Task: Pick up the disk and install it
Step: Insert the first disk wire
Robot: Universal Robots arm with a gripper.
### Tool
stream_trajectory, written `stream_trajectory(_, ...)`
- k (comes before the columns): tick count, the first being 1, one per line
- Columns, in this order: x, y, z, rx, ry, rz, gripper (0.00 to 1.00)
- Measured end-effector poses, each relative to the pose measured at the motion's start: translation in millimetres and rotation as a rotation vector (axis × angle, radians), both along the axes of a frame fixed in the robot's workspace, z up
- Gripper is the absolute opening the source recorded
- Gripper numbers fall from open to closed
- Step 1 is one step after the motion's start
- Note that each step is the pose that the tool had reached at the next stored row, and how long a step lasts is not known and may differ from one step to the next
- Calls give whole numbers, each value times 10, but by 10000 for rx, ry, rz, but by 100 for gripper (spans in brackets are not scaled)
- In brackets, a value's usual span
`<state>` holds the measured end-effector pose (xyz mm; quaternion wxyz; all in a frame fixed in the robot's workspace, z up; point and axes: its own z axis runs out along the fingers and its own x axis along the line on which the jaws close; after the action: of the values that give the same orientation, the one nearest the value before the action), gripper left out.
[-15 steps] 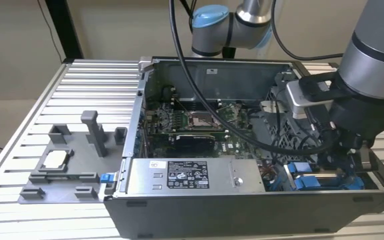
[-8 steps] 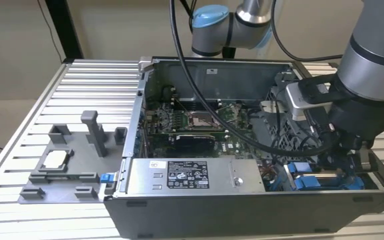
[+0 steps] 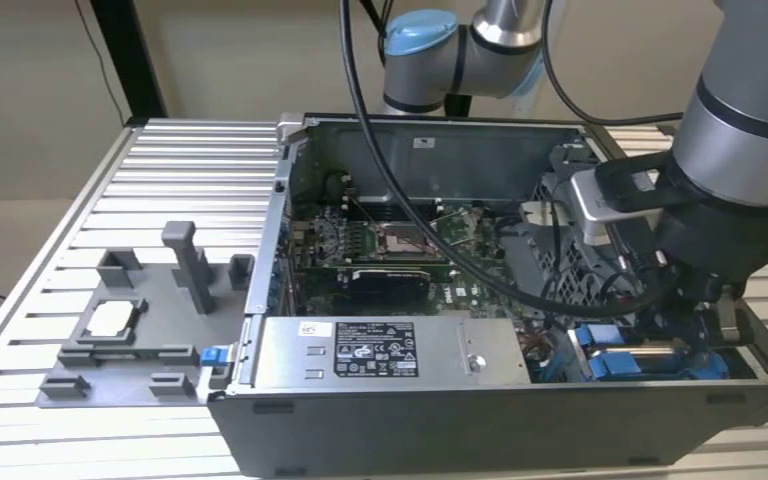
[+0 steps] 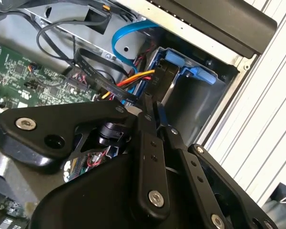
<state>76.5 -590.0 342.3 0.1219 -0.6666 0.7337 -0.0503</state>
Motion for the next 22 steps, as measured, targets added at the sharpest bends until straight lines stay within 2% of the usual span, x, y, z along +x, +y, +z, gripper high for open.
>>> stream_trajectory(22, 17, 1, -44, 0, -29, 0, 0)
